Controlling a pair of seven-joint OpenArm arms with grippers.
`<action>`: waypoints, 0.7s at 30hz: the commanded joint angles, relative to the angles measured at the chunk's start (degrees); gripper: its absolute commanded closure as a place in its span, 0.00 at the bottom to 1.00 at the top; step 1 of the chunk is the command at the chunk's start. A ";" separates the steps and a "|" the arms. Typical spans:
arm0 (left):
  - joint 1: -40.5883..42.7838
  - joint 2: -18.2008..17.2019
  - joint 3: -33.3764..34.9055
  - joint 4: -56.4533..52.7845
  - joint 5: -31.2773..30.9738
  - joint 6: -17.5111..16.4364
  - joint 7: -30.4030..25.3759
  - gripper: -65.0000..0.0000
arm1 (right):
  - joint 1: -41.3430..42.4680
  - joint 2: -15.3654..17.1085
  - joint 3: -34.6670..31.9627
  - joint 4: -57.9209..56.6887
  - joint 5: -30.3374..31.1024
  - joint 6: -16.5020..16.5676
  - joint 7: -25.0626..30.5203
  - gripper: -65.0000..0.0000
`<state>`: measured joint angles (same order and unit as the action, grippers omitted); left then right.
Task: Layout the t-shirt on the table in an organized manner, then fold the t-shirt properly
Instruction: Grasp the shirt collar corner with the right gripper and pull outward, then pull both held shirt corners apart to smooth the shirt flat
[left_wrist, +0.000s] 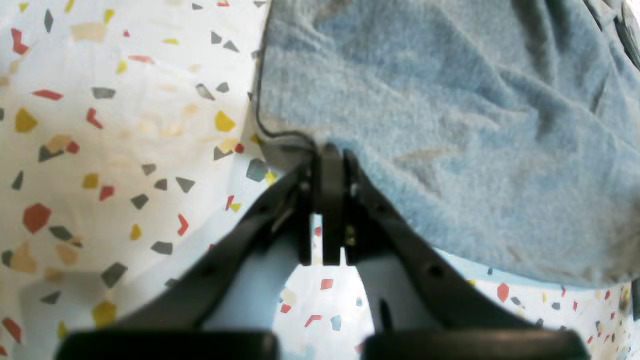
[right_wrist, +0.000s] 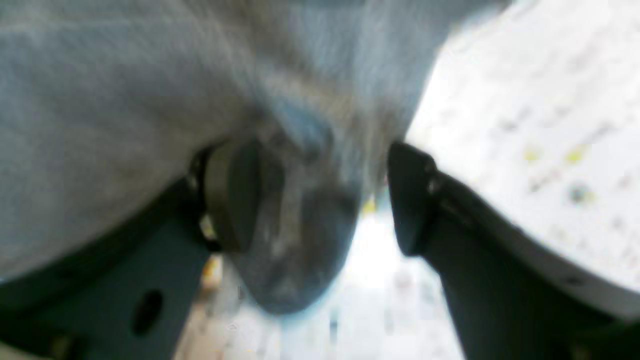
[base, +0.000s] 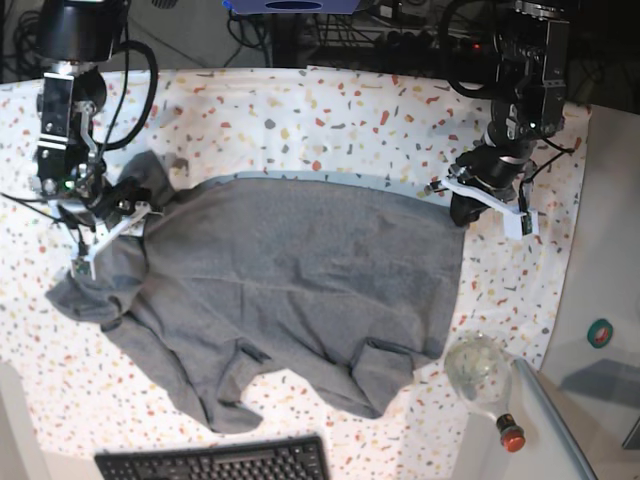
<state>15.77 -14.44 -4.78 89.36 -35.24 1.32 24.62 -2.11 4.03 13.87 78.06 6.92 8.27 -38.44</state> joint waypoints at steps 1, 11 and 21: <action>0.10 -0.38 -0.19 0.88 -0.32 -0.40 -1.19 1.00 | 1.19 1.29 0.24 -1.01 -0.28 -0.14 0.85 0.50; 3.26 -0.03 0.51 2.55 -0.14 -0.40 -1.19 1.00 | -11.91 1.37 -0.20 11.92 -0.46 2.94 -1.78 1.00; 3.26 -0.38 0.42 2.55 -0.14 -0.40 -1.19 1.00 | -14.99 -2.05 0.15 10.16 -0.37 2.94 -6.71 1.00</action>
<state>19.38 -14.41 -4.19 90.65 -35.03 1.32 24.67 -17.28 1.78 14.13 87.64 6.46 11.03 -43.40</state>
